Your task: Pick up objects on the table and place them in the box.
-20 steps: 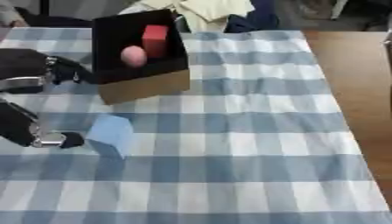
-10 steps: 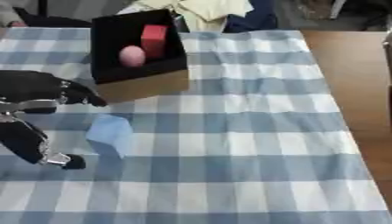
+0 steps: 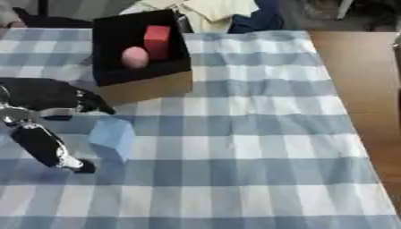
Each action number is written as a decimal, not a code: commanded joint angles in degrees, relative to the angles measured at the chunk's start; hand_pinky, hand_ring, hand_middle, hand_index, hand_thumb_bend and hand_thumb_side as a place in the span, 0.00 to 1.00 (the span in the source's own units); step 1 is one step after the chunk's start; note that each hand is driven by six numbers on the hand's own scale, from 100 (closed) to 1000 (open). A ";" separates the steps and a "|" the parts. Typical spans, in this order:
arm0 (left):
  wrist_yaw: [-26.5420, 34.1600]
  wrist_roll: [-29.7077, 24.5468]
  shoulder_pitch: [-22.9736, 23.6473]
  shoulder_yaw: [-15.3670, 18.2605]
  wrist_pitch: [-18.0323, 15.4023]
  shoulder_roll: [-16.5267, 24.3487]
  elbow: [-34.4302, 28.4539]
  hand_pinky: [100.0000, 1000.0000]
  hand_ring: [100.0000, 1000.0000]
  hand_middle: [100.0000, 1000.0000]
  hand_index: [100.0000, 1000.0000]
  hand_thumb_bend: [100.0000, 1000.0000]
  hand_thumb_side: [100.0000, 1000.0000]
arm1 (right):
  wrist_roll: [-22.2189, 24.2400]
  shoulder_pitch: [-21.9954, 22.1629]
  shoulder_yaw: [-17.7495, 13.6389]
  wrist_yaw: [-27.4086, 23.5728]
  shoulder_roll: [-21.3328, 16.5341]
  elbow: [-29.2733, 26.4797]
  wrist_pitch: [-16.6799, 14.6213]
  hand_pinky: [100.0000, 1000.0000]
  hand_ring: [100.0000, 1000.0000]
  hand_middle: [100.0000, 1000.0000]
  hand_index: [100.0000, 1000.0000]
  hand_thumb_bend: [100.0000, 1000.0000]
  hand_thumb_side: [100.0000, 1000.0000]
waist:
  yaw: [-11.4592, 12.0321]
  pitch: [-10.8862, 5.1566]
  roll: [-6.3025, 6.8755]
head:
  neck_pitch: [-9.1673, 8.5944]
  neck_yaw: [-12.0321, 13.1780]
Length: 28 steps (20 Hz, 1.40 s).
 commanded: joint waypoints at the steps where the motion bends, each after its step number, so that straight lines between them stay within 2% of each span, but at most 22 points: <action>1: -1.07 0.03 -1.51 -0.77 -2.08 0.12 1.79 0.77 0.87 0.86 0.98 0.54 0.67 | 0.02 -0.54 -0.48 -0.40 -0.66 -0.94 -0.04 0.90 0.86 0.79 0.95 0.00 1.00 | -0.12 -0.94 0.23 | 0.33 -0.05; 7: -1.98 0.03 -3.60 -1.76 -4.93 -1.35 5.07 0.79 0.88 0.86 0.97 0.53 0.65 | 0.21 -0.31 -0.34 -0.47 -0.53 -0.94 0.02 0.90 0.86 0.79 0.95 0.00 1.00 | -0.19 -0.88 0.51 | 0.79 -0.43; 9: -2.44 0.03 -4.05 -2.00 -5.94 -1.60 6.02 0.80 0.89 0.87 0.98 0.50 0.63 | 0.28 -0.20 -0.29 -0.47 -0.48 -0.94 0.04 0.90 0.86 0.79 0.95 0.00 1.00 | -0.33 -0.85 0.63 | 0.78 -0.46; 13: -1.97 0.03 -4.49 -1.66 -7.41 -1.91 6.44 0.78 0.88 0.86 0.97 0.50 0.67 | 0.31 0.14 -0.35 -0.43 -0.49 -0.94 0.14 0.90 0.86 0.79 0.95 0.00 1.00 | -0.38 -0.84 0.86 | 0.88 -0.61; 19: 1.39 0.03 -5.16 1.17 -5.55 -1.77 1.06 0.77 0.87 0.85 0.96 0.43 0.67 | 0.30 0.53 -0.44 -0.45 -0.52 -0.94 0.26 0.90 0.86 0.79 0.95 0.00 1.00 | -0.02 -0.98 1.08 | 1.13 -1.02; 28: 1.70 0.03 -5.53 2.28 -4.45 -1.33 0.89 0.77 0.88 0.86 0.96 0.45 0.67 | 0.53 0.51 -0.37 -0.23 0.02 -0.94 0.41 0.90 0.86 0.78 0.94 0.00 1.00 | -0.23 -1.08 1.17 | 1.30 -1.41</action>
